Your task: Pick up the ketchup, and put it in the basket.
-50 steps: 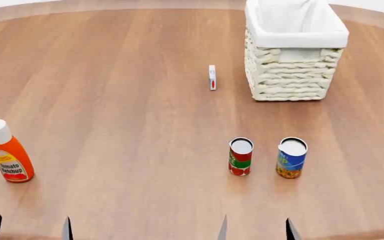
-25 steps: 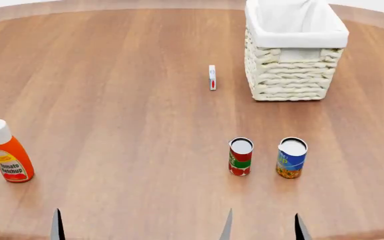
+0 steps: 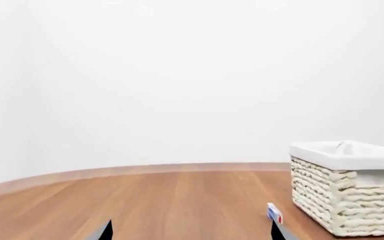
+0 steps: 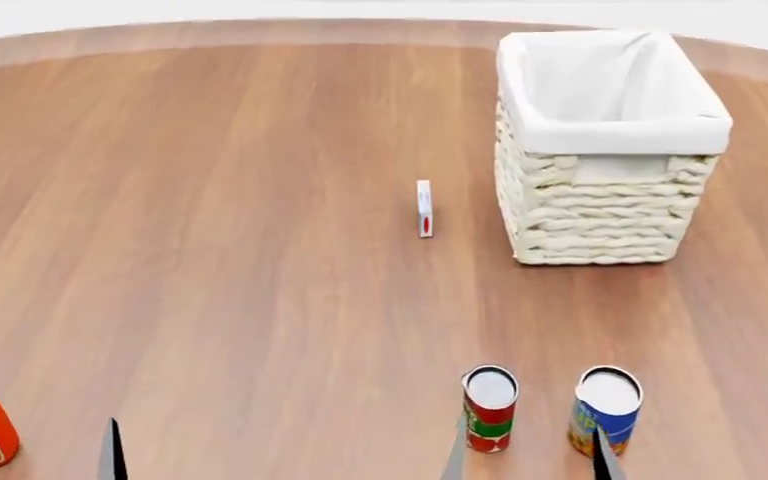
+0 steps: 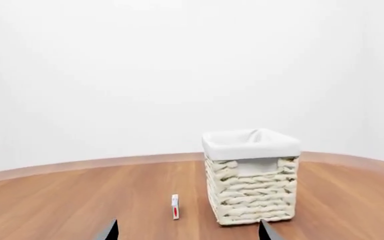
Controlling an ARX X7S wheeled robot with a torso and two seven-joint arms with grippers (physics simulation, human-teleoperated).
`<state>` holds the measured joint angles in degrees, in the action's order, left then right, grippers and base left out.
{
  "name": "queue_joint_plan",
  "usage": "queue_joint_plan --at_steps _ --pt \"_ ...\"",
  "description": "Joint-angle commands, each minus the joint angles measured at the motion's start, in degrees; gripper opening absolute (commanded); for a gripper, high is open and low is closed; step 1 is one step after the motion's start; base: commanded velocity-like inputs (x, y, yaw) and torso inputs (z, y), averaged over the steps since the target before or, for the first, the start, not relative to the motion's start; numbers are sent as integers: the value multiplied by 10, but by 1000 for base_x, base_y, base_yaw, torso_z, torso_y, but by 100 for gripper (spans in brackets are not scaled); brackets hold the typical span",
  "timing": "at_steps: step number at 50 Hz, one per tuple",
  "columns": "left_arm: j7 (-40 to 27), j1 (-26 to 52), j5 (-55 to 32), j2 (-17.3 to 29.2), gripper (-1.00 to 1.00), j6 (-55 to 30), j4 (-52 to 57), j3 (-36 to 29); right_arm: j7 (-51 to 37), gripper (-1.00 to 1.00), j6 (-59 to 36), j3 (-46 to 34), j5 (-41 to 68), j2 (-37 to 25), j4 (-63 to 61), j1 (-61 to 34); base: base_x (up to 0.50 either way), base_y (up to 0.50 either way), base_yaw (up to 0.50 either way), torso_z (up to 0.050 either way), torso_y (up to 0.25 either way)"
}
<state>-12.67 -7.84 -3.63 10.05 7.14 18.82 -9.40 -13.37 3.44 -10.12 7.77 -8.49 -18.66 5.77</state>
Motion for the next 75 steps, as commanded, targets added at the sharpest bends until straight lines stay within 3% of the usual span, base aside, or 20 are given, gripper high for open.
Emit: queue_joint_plan --at_steps 1,51,62,75 --pt "10 4 1 -7 100 1 -7 11 8 100 15 6 -9 4 5 1 500 0 0 0 0" --pt "-12 6 -4 11 100 3 -11 -9 -14 100 21 -15 7 -15 11 -4 500 0 0 0 0" --pt "-17 9 -3 14 100 7 -20 -12 -5 100 12 -24 23 -23 16 -7 0 0 11 0 1" --pt "-22 11 -5 18 100 7 -21 -15 -13 100 12 -27 23 -26 13 -6 0 0 482 0 0"
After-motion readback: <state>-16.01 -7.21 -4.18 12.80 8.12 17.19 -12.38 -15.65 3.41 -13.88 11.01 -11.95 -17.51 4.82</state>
